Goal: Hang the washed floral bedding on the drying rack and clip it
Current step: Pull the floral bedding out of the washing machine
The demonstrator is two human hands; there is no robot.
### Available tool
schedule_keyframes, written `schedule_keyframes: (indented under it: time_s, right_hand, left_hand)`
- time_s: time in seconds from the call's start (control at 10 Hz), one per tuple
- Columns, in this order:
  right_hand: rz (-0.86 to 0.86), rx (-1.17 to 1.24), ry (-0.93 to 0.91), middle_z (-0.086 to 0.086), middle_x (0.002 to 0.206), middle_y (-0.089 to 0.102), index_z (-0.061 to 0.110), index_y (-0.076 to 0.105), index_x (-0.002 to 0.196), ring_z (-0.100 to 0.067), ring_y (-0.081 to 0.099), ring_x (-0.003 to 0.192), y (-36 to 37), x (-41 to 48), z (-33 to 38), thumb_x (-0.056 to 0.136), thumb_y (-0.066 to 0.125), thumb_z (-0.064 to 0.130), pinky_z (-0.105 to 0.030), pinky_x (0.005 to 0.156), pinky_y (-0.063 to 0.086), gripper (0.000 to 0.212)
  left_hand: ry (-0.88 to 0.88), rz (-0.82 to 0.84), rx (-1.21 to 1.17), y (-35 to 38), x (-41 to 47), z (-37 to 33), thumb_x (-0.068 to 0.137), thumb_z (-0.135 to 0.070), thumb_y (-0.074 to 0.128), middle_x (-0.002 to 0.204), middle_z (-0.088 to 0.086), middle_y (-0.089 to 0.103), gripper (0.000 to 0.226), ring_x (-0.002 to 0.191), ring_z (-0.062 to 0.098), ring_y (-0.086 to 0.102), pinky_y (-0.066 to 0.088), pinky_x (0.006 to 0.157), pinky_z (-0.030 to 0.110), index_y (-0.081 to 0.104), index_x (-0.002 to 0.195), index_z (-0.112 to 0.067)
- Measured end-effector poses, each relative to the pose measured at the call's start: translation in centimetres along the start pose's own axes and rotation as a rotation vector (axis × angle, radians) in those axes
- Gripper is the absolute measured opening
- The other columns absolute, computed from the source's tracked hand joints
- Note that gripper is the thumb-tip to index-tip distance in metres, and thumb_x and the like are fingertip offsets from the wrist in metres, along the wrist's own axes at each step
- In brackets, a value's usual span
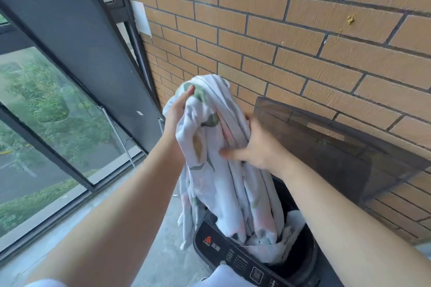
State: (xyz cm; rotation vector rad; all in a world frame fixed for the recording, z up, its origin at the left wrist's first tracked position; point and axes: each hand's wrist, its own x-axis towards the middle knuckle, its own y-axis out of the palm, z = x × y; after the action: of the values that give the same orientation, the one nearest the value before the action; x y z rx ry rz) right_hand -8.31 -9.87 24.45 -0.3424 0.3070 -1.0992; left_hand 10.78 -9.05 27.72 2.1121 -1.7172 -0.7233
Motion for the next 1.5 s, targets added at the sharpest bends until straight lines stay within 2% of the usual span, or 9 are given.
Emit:
schedule_keyframes:
  time_s: [0.2,0.4,0.5,0.6,0.7,0.8,1.2,1.4,1.5]
  right_hand:
    - [-0.101,-0.068,0.137,0.008,0.103,0.072,0.025,0.070,0.106,-0.016,0.067,0.106,2.2,-0.3,-4.2,0.084,0.078,0.029,-0.031,0.090,0.054,0.024]
    - [-0.106,0.025,-0.107,0.018,0.111,0.065,0.027,0.050,0.126,0.005,0.062,0.098,-0.9,0.3,1.7,0.068,0.092,0.032,-0.009,0.072,0.048,0.072]
    - [0.048,0.028,0.088,0.027,0.119,0.057,0.038,0.037,0.133,0.012,0.056,0.107,1.9,-1.4,-4.0,0.048,0.101,0.027,-0.002,0.077,0.044,0.106]
    - [0.125,-0.103,0.325,0.019,0.112,0.066,0.035,0.053,0.126,-0.005,0.064,0.107,5.3,-1.8,-10.1,0.050,0.094,0.050,-0.025,0.090,0.053,0.087]
    - [-0.114,0.020,0.437,0.001,0.096,0.074,0.026,0.071,0.098,-0.021,0.069,0.092,6.1,-0.5,-11.2,0.081,0.071,0.033,-0.043,0.090,0.057,0.018]
    - [-0.349,0.069,0.422,-0.013,0.105,0.070,0.010,0.068,0.104,-0.029,0.066,0.096,3.0,2.4,-7.5,0.094,0.056,0.014,-0.041,0.087,0.055,0.016]
    - [-0.181,1.165,-0.161,-0.002,0.065,0.064,0.014,0.052,0.093,-0.015,0.065,0.059,-1.4,6.7,15.8,0.109,0.027,0.027,-0.019,0.055,0.051,0.032]
    - [0.002,0.770,-0.184,0.010,0.060,0.066,0.015,0.050,0.087,0.000,0.063,0.059,6.9,8.0,13.0,0.106,0.040,0.016,-0.018,0.060,0.049,0.022]
    - [0.130,0.218,-0.310,0.000,0.109,0.067,0.014,0.051,0.122,-0.006,0.063,0.100,10.3,8.7,11.7,0.087,0.067,0.022,-0.028,0.090,0.052,0.040]
  left_hand:
    - [0.037,0.139,-0.054,0.1,-0.5,-0.5,0.075,-0.056,0.080,0.125,0.019,0.055,0.081,0.118,0.033,0.052,0.033,0.113,0.061,0.057,0.125,0.004]
    - [0.136,0.086,-0.084,2.5,-1.5,-1.2,0.087,-0.016,0.073,0.100,0.020,0.066,0.021,0.098,0.035,0.067,0.051,0.095,0.054,0.058,0.101,-0.011]
    - [0.084,0.117,-0.151,3.4,-2.3,-3.3,0.087,-0.015,0.071,0.128,0.034,0.057,0.050,0.120,0.048,0.057,0.043,0.102,0.066,0.053,0.132,0.001]
    - [0.088,0.191,-0.138,4.1,-3.1,-4.0,0.098,-0.012,0.054,0.109,0.025,0.068,0.027,0.103,0.040,0.067,0.053,0.094,0.054,0.064,0.119,0.002]
    - [0.118,0.189,-0.061,4.0,-4.0,-5.0,0.095,-0.009,0.051,0.097,0.022,0.071,0.023,0.090,0.037,0.070,0.057,0.085,0.049,0.066,0.109,0.002]
    - [0.183,0.107,-0.058,2.5,-4.2,-6.4,0.084,-0.003,0.049,0.091,0.022,0.065,0.022,0.086,0.036,0.066,0.056,0.088,0.054,0.065,0.100,-0.002]
    - [0.353,-0.403,0.690,-1.9,-8.8,-11.5,0.051,-0.050,0.069,0.098,0.005,0.073,0.047,0.101,0.031,0.070,0.056,0.092,0.051,0.071,0.087,-0.020]
    - [0.407,-0.580,0.793,-3.1,-12.3,-11.9,0.075,-0.046,0.076,0.118,-0.012,0.064,0.048,0.115,0.014,0.056,0.044,0.103,0.032,0.068,0.117,-0.027]
    - [0.413,-0.561,0.826,-4.4,-12.1,-11.3,0.092,-0.039,0.067,0.131,-0.011,0.056,0.043,0.127,0.014,0.047,0.036,0.106,0.025,0.058,0.132,-0.027]
